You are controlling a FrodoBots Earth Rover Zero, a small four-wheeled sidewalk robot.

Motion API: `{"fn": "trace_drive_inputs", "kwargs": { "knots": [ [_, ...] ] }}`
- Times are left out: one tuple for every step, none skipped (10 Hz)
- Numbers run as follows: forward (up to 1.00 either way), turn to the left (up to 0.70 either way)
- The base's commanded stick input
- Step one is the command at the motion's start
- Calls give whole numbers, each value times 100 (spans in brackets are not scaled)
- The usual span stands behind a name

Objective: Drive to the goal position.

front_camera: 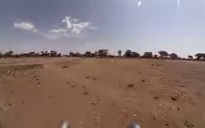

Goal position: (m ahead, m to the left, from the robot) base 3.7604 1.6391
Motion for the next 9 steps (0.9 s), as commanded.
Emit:
{"fn": "trace_drive_inputs", "kwargs": {
  "knots": [
    [70, 0],
    [70, 7],
    [70, 35],
    [70, 35],
    [70, 35],
    [70, 14],
    [70, 0],
    [70, 0],
    [70, 0]
  ]
}}
